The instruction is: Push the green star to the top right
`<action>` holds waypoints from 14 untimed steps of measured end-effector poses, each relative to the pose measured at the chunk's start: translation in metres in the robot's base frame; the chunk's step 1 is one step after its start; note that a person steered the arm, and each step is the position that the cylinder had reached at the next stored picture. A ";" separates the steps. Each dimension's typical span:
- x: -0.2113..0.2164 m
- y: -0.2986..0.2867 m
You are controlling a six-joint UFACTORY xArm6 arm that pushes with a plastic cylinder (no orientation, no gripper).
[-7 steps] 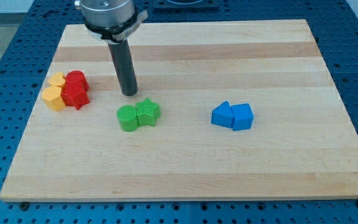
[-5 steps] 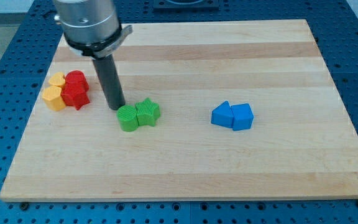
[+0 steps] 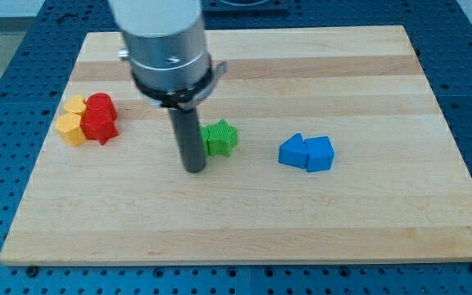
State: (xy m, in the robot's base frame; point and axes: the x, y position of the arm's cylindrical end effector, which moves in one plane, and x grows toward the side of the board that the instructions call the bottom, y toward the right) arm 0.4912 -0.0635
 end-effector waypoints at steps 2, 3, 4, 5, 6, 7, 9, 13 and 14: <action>-0.056 0.027; -0.072 0.060; -0.079 0.088; -0.104 0.117; -0.138 0.157; -0.170 0.197; -0.193 0.192; -0.241 0.197; -0.253 0.213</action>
